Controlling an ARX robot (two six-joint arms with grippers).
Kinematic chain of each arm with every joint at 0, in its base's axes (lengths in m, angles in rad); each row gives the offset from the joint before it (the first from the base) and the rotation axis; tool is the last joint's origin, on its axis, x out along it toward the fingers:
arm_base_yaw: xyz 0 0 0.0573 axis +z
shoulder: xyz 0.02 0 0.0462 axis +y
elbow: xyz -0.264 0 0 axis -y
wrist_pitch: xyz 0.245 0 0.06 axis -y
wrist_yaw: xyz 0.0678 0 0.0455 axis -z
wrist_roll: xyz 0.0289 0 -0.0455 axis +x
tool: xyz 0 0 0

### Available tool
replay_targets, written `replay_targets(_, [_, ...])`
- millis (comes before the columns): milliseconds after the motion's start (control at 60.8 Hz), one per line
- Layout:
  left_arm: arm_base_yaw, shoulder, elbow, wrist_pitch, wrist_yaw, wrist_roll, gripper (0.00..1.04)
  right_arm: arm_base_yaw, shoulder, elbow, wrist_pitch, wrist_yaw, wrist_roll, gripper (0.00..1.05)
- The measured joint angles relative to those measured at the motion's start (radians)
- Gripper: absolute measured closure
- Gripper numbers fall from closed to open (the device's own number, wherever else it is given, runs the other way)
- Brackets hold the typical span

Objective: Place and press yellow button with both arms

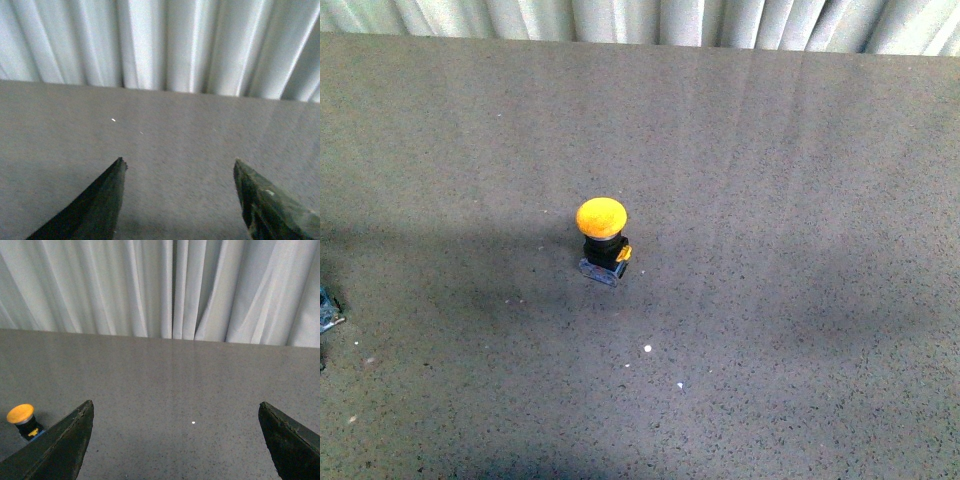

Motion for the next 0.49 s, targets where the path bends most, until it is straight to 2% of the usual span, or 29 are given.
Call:
replay_targets(49, [0.028,-0.085,-0.026,-0.039,0.006,0.006,0.57,0.000,-0.001,0.000,0.000,0.000,0.000,0.09])
replay_targets(181, [0.034,-0.296,-0.086,-0.215,0.021,0.013,0.82,0.000,0.012,0.006,-0.015,-0.002,-0.003,0.09])
replay_targets(263, [0.035,-0.406,-0.096,-0.289,0.021,0.016,1.00,0.044,0.261,0.160,-0.313,0.049,-0.024,0.09])
replay_targets(329, [0.035,-0.456,-0.098,-0.328,0.023,0.019,1.03,0.098,0.460,0.235,-0.299,0.082,-0.039,0.09])
replay_targets(494, [0.035,-0.562,-0.101,-0.427,0.021,0.020,1.03,0.201,0.873,0.396,-0.063,0.134,-0.071,0.09])
